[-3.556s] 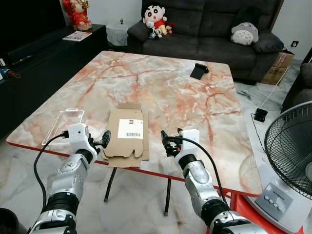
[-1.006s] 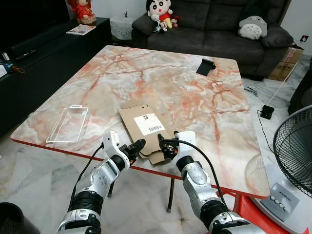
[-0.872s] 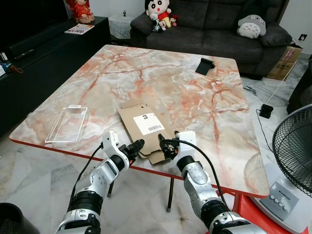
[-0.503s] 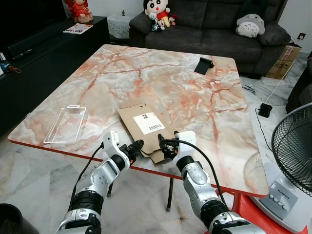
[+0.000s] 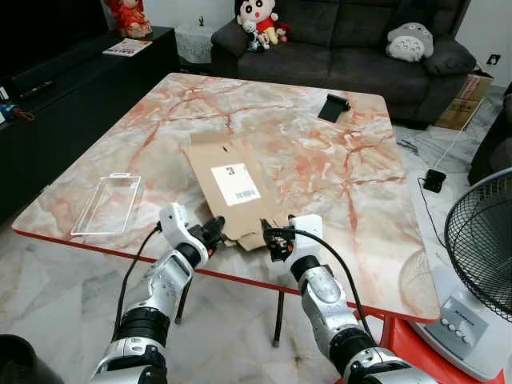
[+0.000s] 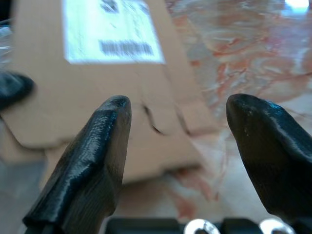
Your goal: Picking trash to rubbish bin
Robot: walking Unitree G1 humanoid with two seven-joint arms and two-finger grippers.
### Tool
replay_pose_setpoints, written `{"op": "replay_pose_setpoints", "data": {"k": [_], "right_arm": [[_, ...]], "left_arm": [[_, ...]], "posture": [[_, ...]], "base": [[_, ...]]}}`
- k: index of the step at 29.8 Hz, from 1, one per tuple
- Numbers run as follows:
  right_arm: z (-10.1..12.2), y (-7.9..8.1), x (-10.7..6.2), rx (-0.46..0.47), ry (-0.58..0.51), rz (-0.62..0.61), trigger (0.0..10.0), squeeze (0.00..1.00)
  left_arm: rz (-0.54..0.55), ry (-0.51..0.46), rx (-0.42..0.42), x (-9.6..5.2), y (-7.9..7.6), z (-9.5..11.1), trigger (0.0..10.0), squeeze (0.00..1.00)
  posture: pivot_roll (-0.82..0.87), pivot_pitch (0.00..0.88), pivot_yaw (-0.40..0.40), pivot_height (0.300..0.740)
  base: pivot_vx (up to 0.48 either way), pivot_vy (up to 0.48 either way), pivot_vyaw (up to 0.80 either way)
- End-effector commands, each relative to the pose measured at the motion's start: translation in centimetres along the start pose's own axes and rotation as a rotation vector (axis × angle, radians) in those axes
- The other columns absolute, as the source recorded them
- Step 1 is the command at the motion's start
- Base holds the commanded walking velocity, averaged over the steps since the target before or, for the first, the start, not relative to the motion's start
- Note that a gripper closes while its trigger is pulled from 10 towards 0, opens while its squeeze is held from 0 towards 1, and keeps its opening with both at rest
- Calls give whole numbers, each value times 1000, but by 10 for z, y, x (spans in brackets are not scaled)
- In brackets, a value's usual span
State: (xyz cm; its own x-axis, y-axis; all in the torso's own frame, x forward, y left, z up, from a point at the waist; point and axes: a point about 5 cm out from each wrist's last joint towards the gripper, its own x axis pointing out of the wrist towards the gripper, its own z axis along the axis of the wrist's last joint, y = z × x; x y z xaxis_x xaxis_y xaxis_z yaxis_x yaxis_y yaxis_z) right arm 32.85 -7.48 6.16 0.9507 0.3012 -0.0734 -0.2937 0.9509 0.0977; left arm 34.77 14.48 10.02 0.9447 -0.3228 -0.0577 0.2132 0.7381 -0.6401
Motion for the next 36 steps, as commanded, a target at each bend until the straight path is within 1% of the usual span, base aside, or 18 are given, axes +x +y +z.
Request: {"op": "replay_pose_setpoints", "data": {"k": [1,3,5,6,7,8,9,10,13,15,16,17,19,22,23,25,31,36], "right_arm": [[3,-4,1,-5,-17,-22,10000,0],[6,-5,1,-1,-30,-29,10000,0],[10,-7,3,1,-52,-39,10000,0],[12,-8,3,0,-62,-45,10000,0],[15,-10,4,-2,-77,-55,10000,0],[15,-10,4,-2,-77,-55,10000,0],[20,-11,6,2,-100,-65,10000,0],[22,-11,6,3,-107,-68,10000,0],[30,-12,8,9,-149,-86,10000,0],[35,-13,10,11,-173,-99,10000,0],[39,-14,11,12,-189,-108,10000,0],[40,-14,11,11,-194,-110,10000,0],[49,-16,13,-17,-228,-118,10000,0],[53,-17,14,-35,-246,-120,10000,0],[57,-19,15,-35,-260,-125,10000,0],[60,-21,15,-36,-269,-129,10000,0],[58,-23,14,-44,-266,-137,10000,0],[56,-23,13,-46,-264,-135,10000,0]], "left_arm": [[30,-100,68,2,-3,17,10000,0],[46,-135,84,1,-2,21,10000,0],[73,-185,137,0,-1,27,10000,0],[95,-208,188,-1,0,30,10000,0],[132,-243,267,-3,0,33,10000,0],[132,-243,267,-3,0,33,10000,0],[174,-274,313,-6,2,34,10000,0],[184,-286,320,-7,3,33,10000,0],[188,-312,477,-10,-3,32,10000,0],[169,-306,598,-10,-8,27,10000,0],[157,-305,680,-10,-12,25,10000,0],[156,-307,702,-10,-13,24,10000,0],[138,-324,828,-11,-18,22,10000,0],[141,-340,845,-11,-20,23,10000,0],[131,-351,893,-10,-22,24,10000,0],[126,-368,918,-10,-24,24,10000,0],[140,-411,936,-10,-26,26,10000,0],[142,-413,940,-10,-26,25,10000,0]], "posture": [[-10,12,-41,740],[-10,12,-41,740],[-12,11,-42,740],[-12,11,-42,740],[-12,11,-42,740],[-12,11,-42,740],[-11,12,-41,740],[-11,12,-41,740],[-12,11,-41,740],[-12,11,-41,740],[-12,11,-41,740],[-12,11,-41,740],[-14,8,-40,740],[-14,8,-40,740],[-14,8,-40,740],[-14,8,-40,740],[-21,0,-39,740],[-22,0,-39,740]], "base": [[0,0,0],[0,0,0],[0,0,0],[0,0,0],[0,0,0],[0,0,0],[0,0,0],[0,0,0],[0,0,0],[0,0,0],[0,0,0],[0,0,0],[0,0,0],[0,0,0],[0,0,0],[0,0,0],[0,0,0],[0,0,0]]}}
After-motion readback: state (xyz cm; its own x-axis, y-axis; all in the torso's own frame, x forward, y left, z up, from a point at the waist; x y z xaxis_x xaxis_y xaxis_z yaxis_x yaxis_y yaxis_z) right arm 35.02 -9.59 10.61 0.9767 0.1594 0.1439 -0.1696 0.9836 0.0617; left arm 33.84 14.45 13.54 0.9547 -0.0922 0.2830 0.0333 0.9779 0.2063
